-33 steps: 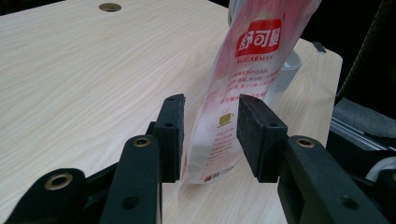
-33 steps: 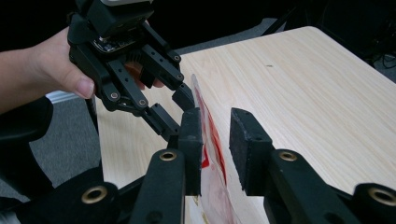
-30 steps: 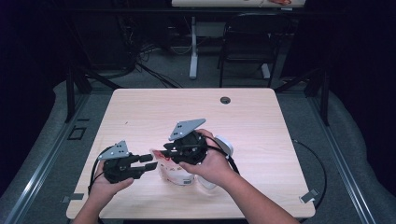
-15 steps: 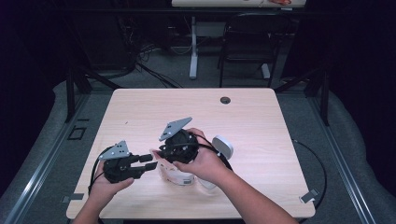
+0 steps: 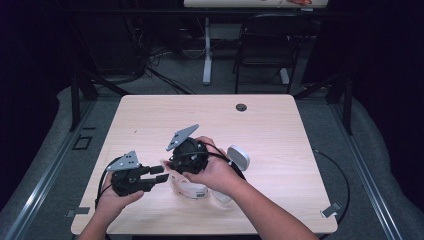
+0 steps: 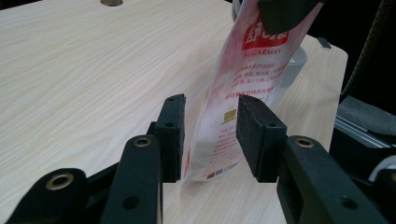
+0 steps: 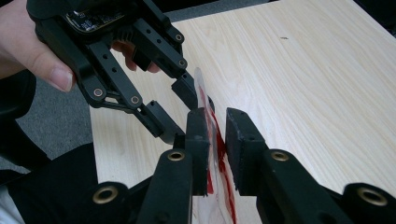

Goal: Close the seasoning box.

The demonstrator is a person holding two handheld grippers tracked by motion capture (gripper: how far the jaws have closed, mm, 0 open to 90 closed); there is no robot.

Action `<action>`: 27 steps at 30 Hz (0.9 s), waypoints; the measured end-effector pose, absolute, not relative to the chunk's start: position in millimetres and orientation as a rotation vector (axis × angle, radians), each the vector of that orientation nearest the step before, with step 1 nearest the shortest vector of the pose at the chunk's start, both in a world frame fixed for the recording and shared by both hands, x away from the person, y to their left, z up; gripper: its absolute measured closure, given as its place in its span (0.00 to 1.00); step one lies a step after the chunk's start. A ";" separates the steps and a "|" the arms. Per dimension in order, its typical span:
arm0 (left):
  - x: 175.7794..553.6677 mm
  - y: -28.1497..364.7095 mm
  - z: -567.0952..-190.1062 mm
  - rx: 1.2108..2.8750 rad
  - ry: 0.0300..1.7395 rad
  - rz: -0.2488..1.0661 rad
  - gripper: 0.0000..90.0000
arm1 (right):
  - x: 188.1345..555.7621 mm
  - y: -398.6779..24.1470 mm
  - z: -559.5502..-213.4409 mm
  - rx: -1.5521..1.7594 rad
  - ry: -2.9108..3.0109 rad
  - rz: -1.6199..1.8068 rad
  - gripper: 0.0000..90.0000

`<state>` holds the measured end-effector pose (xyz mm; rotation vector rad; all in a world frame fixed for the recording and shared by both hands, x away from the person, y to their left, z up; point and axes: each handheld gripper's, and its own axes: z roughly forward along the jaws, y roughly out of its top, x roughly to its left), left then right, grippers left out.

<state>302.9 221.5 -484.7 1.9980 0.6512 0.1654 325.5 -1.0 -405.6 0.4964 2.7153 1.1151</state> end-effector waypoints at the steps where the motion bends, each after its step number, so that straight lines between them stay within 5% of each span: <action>1: 302.8 221.2 -484.8 1.998 0.651 0.164 0.70 | 325.5 -1.0 -405.6 0.496 2.715 1.115 0.89; 27: 303.5 222.4 -485.4 2.004 0.651 0.167 0.69 | 325.0 -3.7 -406.3 0.434 2.737 1.086 1.00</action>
